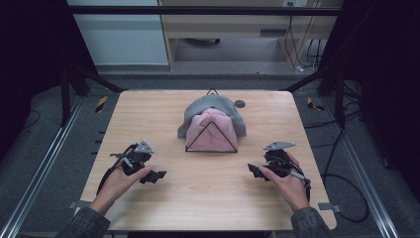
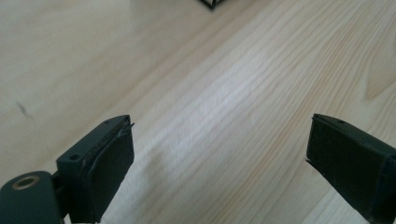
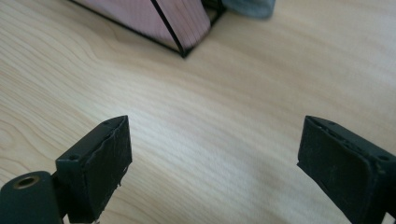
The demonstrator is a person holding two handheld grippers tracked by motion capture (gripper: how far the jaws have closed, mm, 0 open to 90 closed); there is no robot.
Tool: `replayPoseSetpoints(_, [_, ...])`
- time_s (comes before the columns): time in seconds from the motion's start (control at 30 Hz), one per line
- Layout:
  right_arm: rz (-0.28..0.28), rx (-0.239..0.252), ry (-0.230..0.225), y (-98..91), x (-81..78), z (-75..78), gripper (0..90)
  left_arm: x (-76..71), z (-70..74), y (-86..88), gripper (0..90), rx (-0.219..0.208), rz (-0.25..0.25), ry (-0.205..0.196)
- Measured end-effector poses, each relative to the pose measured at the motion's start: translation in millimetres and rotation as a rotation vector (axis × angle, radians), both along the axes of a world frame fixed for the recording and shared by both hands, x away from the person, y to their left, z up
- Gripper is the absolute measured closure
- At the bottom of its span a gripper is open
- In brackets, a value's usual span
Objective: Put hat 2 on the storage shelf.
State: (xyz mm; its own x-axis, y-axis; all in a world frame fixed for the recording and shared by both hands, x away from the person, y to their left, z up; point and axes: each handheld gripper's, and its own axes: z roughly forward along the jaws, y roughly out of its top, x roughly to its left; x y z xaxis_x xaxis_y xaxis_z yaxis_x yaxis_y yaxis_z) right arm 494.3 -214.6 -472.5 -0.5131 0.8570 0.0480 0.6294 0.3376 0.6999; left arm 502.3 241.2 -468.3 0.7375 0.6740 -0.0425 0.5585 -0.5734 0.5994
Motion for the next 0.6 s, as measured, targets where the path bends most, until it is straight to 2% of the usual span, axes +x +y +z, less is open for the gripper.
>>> replayPoseSetpoints(0.1, [-0.013,-0.03,0.043,-4.7,1.9,-8.6,9.2,-1.0,-9.4,2.8,7.0,0.03,0.006,0.028])
replayPoseSetpoints(0.2, [-0.027,-0.028,0.075,-9.5,3.1,-14.7,9.2,-1.9,-12.5,5.1,7.0,0.02,0.016,0.045])
replayPoseSetpoints(0.3, [-0.032,-0.044,0.098,-10.7,2.7,-21.6,9.2,-3.8,-17.6,5.0,7.0,0.046,0.012,0.054])
replayPoseSetpoints(0.43, [-0.023,-0.092,0.065,-7.9,-0.9,-27.1,7.1,-6.7,-20.2,5.8,6.0,0.062,0.001,0.043])
replayPoseSetpoints(0.6, [-0.034,-0.066,0.012,-9.3,-5.9,-32.3,5.2,-8.5,-22.4,4.7,5.2,0.097,-0.01,0.011])
